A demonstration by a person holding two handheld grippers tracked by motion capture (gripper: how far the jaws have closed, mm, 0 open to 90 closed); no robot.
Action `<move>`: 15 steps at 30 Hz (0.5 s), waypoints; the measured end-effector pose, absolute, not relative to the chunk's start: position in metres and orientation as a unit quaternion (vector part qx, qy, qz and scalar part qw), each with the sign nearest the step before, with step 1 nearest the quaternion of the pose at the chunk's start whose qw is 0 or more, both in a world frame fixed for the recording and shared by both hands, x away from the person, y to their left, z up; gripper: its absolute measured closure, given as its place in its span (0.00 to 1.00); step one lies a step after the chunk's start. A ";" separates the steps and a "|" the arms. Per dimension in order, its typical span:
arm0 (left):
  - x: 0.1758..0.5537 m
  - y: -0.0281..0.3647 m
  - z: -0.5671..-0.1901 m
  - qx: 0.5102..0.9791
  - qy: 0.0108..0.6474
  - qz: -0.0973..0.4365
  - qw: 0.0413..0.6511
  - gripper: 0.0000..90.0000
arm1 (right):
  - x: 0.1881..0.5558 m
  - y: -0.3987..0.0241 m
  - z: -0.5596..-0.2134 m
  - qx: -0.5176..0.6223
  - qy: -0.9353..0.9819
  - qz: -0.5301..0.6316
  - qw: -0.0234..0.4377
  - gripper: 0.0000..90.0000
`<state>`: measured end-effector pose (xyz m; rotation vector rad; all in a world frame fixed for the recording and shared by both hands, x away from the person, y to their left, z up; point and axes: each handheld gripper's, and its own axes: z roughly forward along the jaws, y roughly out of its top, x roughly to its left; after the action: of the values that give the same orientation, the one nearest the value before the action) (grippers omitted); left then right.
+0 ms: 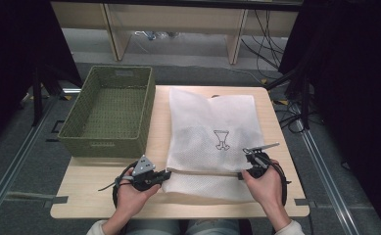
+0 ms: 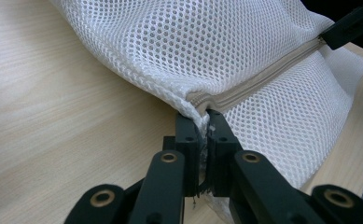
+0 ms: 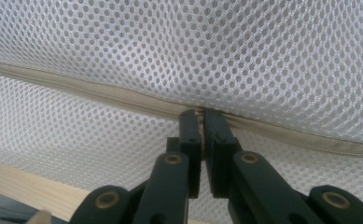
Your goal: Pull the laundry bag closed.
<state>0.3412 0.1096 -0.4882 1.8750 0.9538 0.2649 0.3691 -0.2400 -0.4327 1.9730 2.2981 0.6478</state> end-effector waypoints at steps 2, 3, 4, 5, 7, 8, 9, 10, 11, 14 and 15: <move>0.341 0.110 -0.488 0.772 0.392 0.110 0.488 0.94 | 0.369 -0.240 -0.433 0.637 0.742 0.209 0.021 0.97; 0.341 0.110 -0.488 0.771 0.393 0.110 0.489 0.94 | 0.369 -0.240 -0.432 0.638 0.742 0.205 0.027 0.97; 0.342 0.110 -0.489 0.769 0.393 0.110 0.492 0.94 | 0.369 -0.242 -0.433 0.636 0.744 0.204 0.031 0.97; 0.341 0.110 -0.488 0.771 0.393 0.109 0.489 0.94 | 0.369 -0.243 -0.433 0.636 0.744 0.203 0.026 0.97; 0.341 0.110 -0.488 0.772 0.392 0.110 0.489 0.94 | 0.369 -0.242 -0.433 0.644 0.737 0.204 0.029 0.97; 0.342 0.110 -0.489 0.770 0.392 0.110 0.492 0.94 | 0.368 -0.243 -0.432 0.645 0.736 0.205 0.027 0.97; 0.341 0.110 -0.488 0.771 0.393 0.109 0.489 0.94 | 0.368 -0.244 -0.432 0.643 0.737 0.207 0.026 0.97; 0.341 0.110 -0.488 0.771 0.393 0.109 0.489 0.94 | 0.368 -0.244 -0.432 0.643 0.737 0.207 0.026 0.97; 0.341 0.110 -0.488 0.771 0.392 0.110 0.489 0.94 | 0.368 -0.244 -0.432 0.642 0.737 0.208 0.026 0.97; 0.342 0.110 -0.489 0.769 0.392 0.109 0.493 0.94 | 0.368 -0.244 -0.432 0.641 0.738 0.209 0.025 0.97; 0.342 0.110 -0.489 0.769 0.392 0.109 0.493 0.94 | 0.368 -0.244 -0.433 0.641 0.738 0.209 0.025 0.97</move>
<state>0.3416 0.1100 -0.4885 1.8648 0.9520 0.2646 0.3681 -0.2445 -0.4325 1.9818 2.2823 0.6466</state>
